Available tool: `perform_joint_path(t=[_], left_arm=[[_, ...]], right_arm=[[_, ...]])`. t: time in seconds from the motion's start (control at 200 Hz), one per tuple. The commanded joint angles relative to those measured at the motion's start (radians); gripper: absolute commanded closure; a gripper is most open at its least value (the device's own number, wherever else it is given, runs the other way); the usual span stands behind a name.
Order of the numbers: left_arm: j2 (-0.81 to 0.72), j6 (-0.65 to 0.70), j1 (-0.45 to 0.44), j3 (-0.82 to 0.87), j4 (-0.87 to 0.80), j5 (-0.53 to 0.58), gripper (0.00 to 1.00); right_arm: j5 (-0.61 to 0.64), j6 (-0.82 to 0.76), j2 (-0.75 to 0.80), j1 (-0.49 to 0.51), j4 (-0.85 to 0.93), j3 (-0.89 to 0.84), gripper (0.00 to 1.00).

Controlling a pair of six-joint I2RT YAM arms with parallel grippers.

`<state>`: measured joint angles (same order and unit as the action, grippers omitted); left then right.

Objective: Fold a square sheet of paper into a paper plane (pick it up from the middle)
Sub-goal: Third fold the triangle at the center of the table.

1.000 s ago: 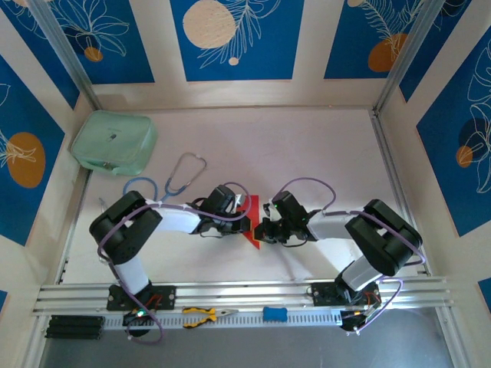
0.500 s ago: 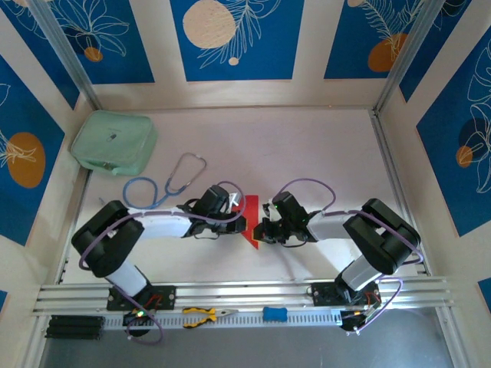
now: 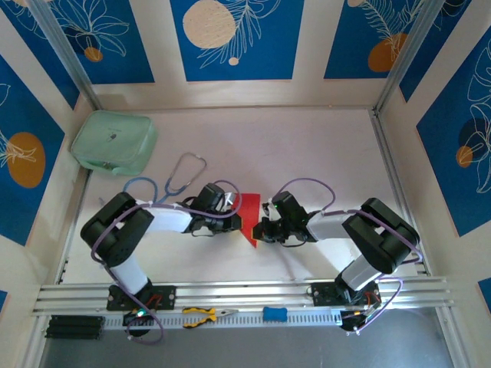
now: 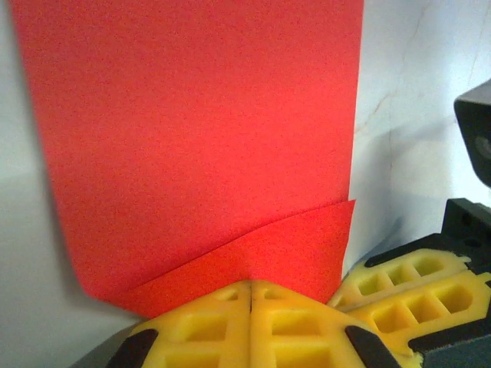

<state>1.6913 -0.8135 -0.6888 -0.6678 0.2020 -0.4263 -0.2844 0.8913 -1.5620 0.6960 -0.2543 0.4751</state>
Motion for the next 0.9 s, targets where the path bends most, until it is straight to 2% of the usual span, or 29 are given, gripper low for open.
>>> perform_joint_path(t=[0.0, 0.225, 0.59, 0.89], left_arm=[[0.044, -0.005, 0.075, 0.004, -0.047, 0.091, 0.97], [0.050, -0.014, 0.116, -0.029, -0.070, 0.067, 0.97], [0.044, -0.104, 0.095, 0.032, 0.019, 0.004, 0.97], [-0.015, -0.153, 0.050, 0.079, 0.020, 0.051, 0.98]], right_arm=[[0.034, -0.028, -0.036, -0.002, 0.136, -0.038, 1.00], [0.028, -0.058, -0.023, -0.016, 0.162, -0.038, 1.00], [0.022, -0.045, 0.092, -0.023, 0.200, 0.040, 0.97], [0.027, -0.028, 0.004, 0.012, 0.193, 0.176, 0.96]])
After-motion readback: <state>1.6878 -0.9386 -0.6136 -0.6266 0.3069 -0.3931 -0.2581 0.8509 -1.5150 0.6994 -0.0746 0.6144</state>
